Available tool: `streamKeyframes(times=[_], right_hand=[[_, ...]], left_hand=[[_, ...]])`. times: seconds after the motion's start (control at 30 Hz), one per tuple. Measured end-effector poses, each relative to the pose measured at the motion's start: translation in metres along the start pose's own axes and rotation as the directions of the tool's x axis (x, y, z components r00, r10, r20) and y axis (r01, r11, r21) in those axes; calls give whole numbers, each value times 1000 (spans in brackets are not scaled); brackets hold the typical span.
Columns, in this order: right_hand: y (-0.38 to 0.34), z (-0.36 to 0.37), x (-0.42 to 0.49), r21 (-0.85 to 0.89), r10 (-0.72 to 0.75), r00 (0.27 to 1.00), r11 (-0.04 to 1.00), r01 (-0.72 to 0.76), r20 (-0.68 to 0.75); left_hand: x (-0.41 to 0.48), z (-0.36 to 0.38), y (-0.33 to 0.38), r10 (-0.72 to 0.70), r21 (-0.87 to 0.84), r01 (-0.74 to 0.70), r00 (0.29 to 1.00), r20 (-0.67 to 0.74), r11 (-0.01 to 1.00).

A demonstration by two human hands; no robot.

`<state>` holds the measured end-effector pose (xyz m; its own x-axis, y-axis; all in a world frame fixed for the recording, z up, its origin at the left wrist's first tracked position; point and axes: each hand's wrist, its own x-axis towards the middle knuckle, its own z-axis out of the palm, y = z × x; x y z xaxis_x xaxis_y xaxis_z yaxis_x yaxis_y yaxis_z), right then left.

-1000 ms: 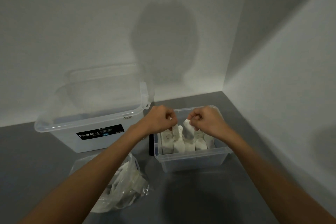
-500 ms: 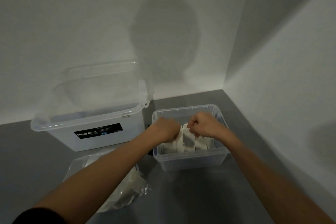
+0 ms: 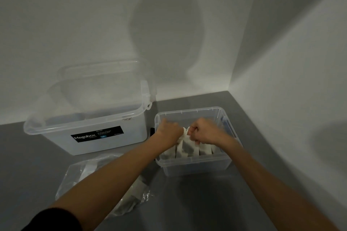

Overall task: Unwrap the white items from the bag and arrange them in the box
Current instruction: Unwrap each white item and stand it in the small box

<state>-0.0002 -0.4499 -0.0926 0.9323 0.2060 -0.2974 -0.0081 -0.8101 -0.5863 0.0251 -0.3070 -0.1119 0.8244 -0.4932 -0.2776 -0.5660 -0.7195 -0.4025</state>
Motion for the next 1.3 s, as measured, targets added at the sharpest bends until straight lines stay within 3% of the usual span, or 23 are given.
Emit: streamKeyframes(times=[0.13,0.23,0.37,0.57,0.8,0.93,1.1,1.3], right_hand=[[-7,4,4,-28,-17,999,999,19,50],[-17,12,10,-6,-1,994,1000,1,106],[-34,29,19,-7,16,979,1000,-15,203],[-47,52,27,-194,19,977,981,23,210],[-64,35,14,-261,5,995,965,21,98],[-103,-5,-19,-356,-149,989,925,134,-14],[-184,-14,-80,-171,-421,907,894,415,-3],[-207,52,-65,-146,-447,889,877,458,101]], left_hand=[[-12,-17,-22,-14,-283,-23,992,-126,959],[-36,-32,-40,-87,-567,-58,971,-225,822],[-70,-34,-54,-187,-748,-81,946,-266,659],[-107,-14,-64,-278,-821,-65,923,-265,568],[-155,2,-80,-360,-860,-20,903,-235,510],[-183,12,-90,-387,-890,21,905,-177,455],[-206,31,-101,-233,-869,81,972,-41,489],[-186,78,-94,-202,-812,208,973,113,546]])
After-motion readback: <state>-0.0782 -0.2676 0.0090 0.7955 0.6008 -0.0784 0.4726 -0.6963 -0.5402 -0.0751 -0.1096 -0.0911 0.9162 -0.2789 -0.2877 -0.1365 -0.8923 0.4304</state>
